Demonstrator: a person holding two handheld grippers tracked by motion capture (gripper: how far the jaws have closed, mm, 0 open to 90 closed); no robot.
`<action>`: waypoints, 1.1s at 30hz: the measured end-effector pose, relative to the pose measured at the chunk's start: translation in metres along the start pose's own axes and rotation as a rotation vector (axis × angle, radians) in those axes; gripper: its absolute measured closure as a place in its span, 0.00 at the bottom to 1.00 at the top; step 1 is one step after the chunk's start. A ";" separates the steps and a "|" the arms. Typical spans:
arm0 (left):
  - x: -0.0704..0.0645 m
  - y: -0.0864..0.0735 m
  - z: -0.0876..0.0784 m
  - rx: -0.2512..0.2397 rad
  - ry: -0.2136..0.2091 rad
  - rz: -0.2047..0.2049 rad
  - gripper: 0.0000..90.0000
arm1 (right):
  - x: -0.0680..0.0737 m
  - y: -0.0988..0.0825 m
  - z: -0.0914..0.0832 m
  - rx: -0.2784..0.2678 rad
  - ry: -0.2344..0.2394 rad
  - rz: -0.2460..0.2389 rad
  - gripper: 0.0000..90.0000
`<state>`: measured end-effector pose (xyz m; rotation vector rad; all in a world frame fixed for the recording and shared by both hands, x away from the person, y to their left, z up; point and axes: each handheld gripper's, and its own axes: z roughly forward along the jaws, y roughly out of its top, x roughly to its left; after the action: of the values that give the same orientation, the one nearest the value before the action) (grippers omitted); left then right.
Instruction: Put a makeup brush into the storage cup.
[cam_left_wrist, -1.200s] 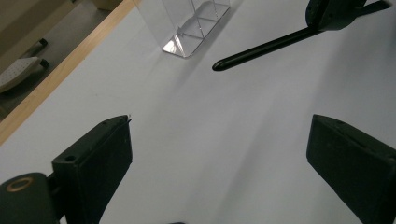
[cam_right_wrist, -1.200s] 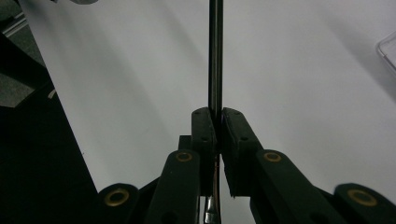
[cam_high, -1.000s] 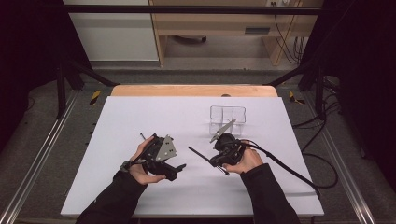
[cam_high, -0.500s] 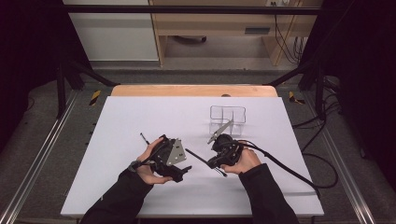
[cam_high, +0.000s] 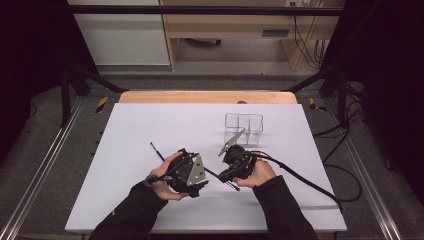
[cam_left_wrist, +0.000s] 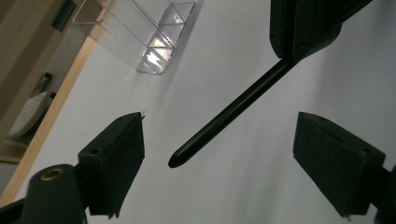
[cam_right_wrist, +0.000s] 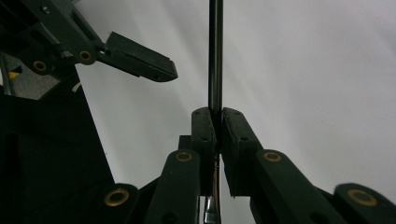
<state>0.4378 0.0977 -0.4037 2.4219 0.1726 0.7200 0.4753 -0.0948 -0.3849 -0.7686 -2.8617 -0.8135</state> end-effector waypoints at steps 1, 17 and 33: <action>-0.001 0.001 0.000 0.001 0.004 0.010 0.20 | 0.000 0.000 0.000 0.001 0.001 -0.001 0.93; -0.012 0.004 0.007 0.008 0.018 0.117 0.39 | 0.003 0.000 0.005 0.008 0.031 -0.007 0.93; -0.021 0.003 0.010 0.019 0.043 0.228 0.69 | 0.004 0.000 0.005 0.018 0.043 -0.016 0.93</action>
<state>0.4251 0.0844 -0.4184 2.4706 -0.0820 0.8754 0.4717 -0.0907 -0.3886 -0.7178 -2.8375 -0.7954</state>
